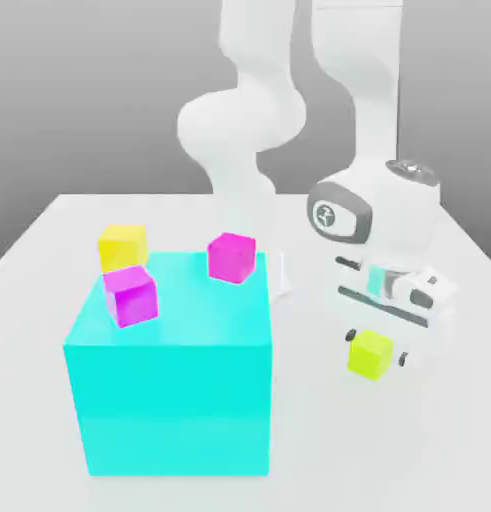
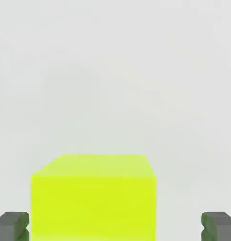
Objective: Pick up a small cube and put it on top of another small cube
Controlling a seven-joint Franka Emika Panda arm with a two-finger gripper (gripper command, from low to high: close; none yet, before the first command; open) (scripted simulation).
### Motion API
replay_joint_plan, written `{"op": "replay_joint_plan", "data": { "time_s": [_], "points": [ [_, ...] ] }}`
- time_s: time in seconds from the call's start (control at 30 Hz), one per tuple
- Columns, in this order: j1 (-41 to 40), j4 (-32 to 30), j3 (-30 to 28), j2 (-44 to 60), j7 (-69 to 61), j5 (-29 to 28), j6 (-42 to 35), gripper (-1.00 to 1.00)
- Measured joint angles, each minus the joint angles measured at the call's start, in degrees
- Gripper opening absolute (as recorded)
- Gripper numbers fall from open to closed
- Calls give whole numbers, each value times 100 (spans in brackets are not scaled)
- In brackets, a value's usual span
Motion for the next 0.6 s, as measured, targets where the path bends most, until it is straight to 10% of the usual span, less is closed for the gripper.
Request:
{"op": "replay_joint_plan", "data": {
  "time_s": [0.17,0.2,0.6],
  "points": [
    [-331,-66,243,251,-84,5,408,0],
    [-379,-75,277,283,-95,1,462,-100],
    [-91,-12,62,61,12,-39,83,-100]
  ]
}}
